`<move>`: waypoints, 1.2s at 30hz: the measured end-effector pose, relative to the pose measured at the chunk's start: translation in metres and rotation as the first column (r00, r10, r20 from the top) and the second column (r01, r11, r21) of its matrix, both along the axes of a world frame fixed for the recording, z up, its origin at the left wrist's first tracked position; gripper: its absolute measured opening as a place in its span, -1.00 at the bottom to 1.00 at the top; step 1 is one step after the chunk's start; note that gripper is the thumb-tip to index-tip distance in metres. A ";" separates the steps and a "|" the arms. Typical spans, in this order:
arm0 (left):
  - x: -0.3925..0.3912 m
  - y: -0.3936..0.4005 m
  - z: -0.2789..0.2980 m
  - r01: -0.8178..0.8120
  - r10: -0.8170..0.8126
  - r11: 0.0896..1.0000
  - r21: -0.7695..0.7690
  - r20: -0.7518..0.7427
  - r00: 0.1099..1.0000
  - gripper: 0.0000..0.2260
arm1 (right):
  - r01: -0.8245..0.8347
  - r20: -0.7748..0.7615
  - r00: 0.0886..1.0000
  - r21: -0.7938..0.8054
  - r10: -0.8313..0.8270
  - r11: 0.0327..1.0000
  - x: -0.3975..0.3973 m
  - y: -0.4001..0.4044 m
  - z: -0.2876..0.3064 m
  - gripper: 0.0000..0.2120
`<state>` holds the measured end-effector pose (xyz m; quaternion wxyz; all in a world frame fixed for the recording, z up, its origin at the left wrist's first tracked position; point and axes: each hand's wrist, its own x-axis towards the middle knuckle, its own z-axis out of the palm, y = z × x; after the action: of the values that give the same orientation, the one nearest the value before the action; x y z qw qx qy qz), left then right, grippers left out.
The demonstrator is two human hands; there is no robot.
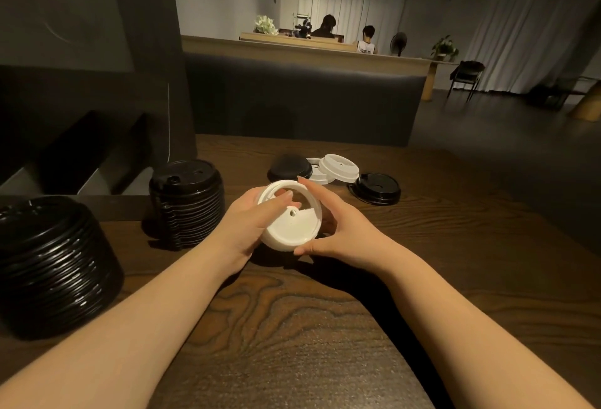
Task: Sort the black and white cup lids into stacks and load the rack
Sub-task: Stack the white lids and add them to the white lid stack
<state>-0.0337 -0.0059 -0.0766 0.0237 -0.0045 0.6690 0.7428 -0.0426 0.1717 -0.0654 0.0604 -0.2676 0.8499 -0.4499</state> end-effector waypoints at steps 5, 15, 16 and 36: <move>-0.002 -0.002 0.002 0.001 0.001 0.998 0.064 -0.042 0.999 -0.65 | 0.146 0.401 0.915 -0.434 0.045 0.889 -0.005 -0.003 -0.006 -0.26; -0.006 -0.002 0.000 0.070 -0.071 0.997 -0.020 -0.059 0.996 -0.67 | 0.244 0.352 0.933 -0.464 -0.075 0.852 -0.008 -0.005 -0.006 -0.67; -0.006 -0.003 0.000 0.090 -0.092 0.995 -0.041 -0.047 0.995 -0.59 | 0.264 0.346 0.933 -0.467 -0.100 0.844 -0.010 -0.005 -0.007 -0.66; -0.002 0.003 0.007 -0.141 0.133 0.950 -0.280 -0.046 0.990 -0.80 | 0.341 0.493 0.862 -0.397 -0.116 0.852 -0.005 -0.015 0.003 -0.77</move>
<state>-0.0357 -0.0026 -0.0691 -0.0377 -0.0442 0.7664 0.6397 -0.0473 0.1566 -0.0619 0.1335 -0.0563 0.7032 -0.6961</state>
